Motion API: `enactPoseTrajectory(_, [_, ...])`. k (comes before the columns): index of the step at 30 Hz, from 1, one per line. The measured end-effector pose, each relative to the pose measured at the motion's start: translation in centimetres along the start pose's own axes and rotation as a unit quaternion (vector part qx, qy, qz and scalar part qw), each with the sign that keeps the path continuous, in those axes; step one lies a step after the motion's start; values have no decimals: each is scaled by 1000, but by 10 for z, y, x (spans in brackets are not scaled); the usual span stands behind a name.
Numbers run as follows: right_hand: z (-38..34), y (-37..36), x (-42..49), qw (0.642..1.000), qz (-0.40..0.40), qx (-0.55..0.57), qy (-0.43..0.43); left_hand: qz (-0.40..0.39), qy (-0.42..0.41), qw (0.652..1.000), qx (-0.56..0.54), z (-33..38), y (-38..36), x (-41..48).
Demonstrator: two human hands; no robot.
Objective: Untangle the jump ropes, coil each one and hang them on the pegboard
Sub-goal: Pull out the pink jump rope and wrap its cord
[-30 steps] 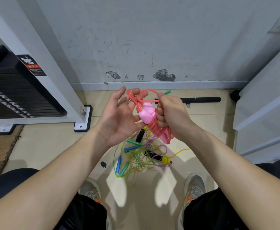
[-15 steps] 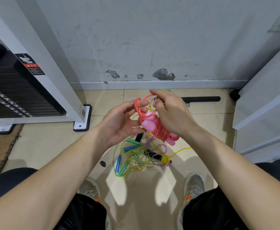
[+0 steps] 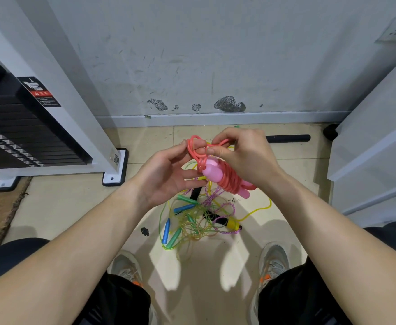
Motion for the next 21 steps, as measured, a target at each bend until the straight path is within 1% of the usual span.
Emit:
enactPoseTrajectory(4, [2,-3,0,998,48,36,-25,-20,7,1000,8,2,-1,-2])
enactPoseTrajectory(10, [0,-6,-4,993,101,37,-42,-20,6,1000,12,2,-3,0])
enactPoseTrajectory(13, [1,-10,-6,987,120,73,-77,-20,11,1000,19,0,-1,1])
enactPoseTrajectory(17, [1,-13,-7,978,129,107,-126,-13,13,1000,16,-2,-1,2])
enactPoseTrajectory(21, [1,-16,-8,975,105,125,-148,-17,15,1000,16,-1,-1,1])
Point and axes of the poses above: each hand's wrist, its own x-axis towards the middle knuckle, its own y-axis out of the back of the hand, z = x × y, the point moved 3 cm from there along x, towards the middle knuckle, and after that the axes turned 4 degrees about -y, right-handed, at the moved point
